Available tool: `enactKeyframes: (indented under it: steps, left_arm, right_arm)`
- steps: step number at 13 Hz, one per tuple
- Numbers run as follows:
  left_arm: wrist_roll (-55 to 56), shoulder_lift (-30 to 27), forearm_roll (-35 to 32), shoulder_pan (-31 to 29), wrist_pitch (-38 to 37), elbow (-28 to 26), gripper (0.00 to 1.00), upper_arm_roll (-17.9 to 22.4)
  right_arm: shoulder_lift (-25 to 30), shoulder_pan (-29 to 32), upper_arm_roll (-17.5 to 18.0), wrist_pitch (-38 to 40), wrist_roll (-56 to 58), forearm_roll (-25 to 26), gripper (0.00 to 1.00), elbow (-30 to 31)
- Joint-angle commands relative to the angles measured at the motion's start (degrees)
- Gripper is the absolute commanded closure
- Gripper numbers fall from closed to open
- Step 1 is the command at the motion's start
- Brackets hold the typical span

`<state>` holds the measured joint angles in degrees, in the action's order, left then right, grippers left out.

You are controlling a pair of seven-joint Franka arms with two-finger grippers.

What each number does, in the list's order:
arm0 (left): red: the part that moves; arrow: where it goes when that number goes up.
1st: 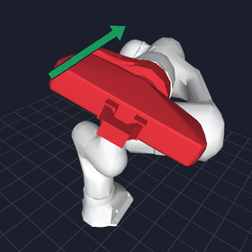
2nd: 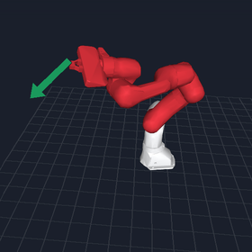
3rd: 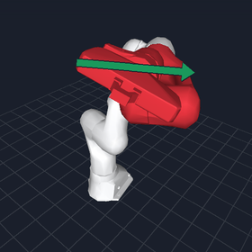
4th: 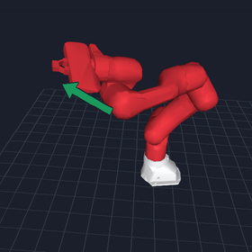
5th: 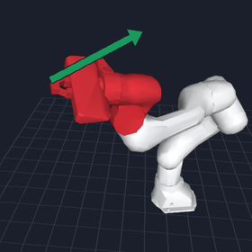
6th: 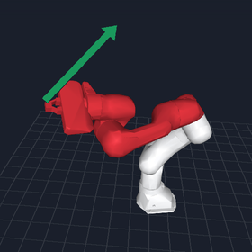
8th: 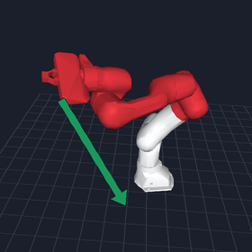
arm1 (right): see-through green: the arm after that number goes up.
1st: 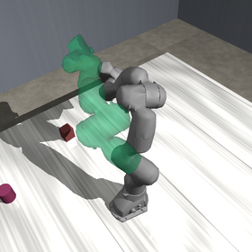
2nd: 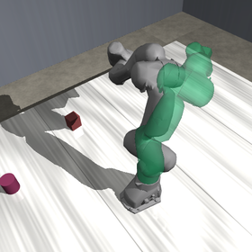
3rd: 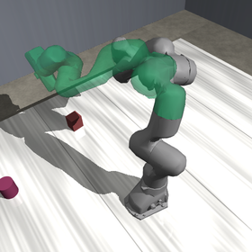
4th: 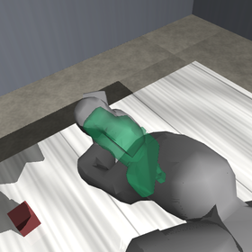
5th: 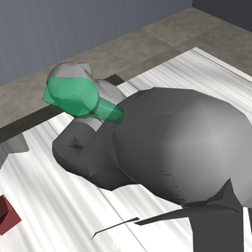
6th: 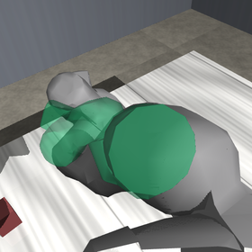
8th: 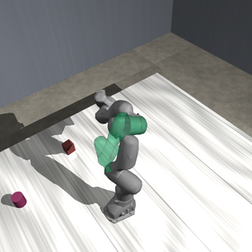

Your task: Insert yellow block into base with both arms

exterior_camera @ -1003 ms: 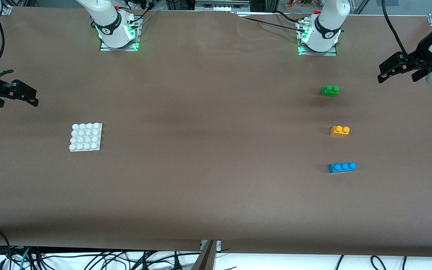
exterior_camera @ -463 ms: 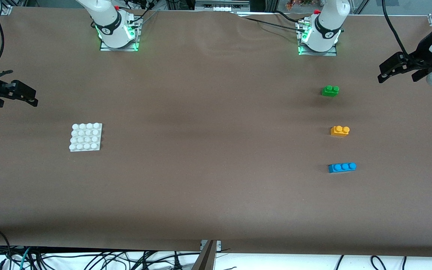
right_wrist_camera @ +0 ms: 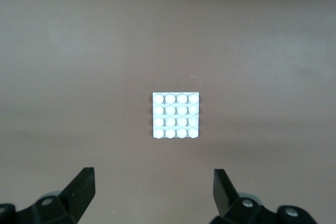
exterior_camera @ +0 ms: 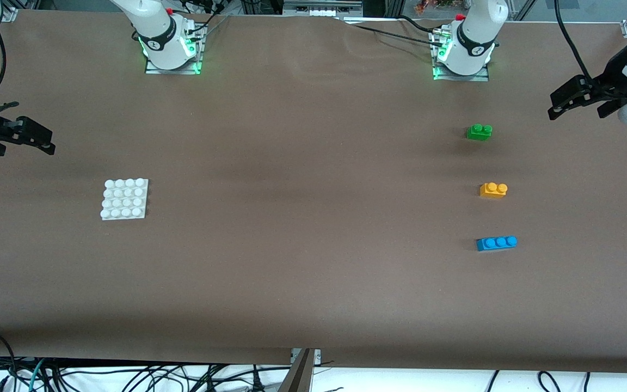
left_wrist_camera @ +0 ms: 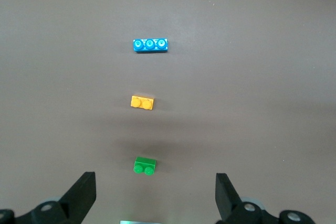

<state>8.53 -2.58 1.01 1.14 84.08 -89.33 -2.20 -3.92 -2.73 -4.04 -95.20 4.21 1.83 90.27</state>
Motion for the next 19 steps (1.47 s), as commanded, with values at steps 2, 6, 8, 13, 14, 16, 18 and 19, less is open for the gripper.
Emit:
enactKeyframes:
  steps: [2, 6, 8, 13, 14, 16, 18, 19]
  left_arm:
    - [-0.3, 0.0, 1.1, -0.3, -1.3, 1.1, 0.0, 0.5]
    - [-0.2, 0.0, 1.1, -0.5, -1.6, 1.0, 0.0, 0.6]
    - [-0.3, 0.0, 1.1, -0.4, -2.2, 1.1, 0.0, 0.4]
    - [-0.3, 0.0, 1.1, -0.4, -2.2, 1.1, 0.0, 0.4]
    - [-0.3, 0.0, 1.1, -0.4, -2.2, 1.1, 0.0, 0.4]
    - [-0.2, 0.0, 1.1, -0.4, -2.2, 1.1, 0.0, 0.3]
    - [-0.2, 0.0, 1.1, -0.4, -2.2, 1.1, 0.0, 0.4]
    - [-0.2, 0.0, 1.1, -0.4, -2.2, 1.1, 0.0, 0.2]
  right_arm:
    - [0.3, 0.6, 0.6, 0.3, -0.3, -0.6, 0.0, 0.1]
    - [0.2, 0.5, 0.6, 0.4, -0.2, -0.6, 0.0, 0.0]
    - [0.2, 0.5, 0.6, 0.4, -0.3, -0.6, 0.0, 0.1]
    - [0.2, 0.4, 0.8, 0.5, -0.2, -0.3, 0.0, -0.1]
    - [0.2, 0.4, 0.8, 0.6, -0.2, -0.2, 0.0, -0.4]
    - [-1.8, 0.4, 0.8, 3.2, -0.3, -0.3, 0.0, -3.3]
    - [-2.9, 0.4, 0.9, 4.3, -0.3, -0.4, 0.0, -5.2]
    - [-2.9, 0.4, 0.9, 4.3, -0.3, -0.5, 0.0, -5.2]
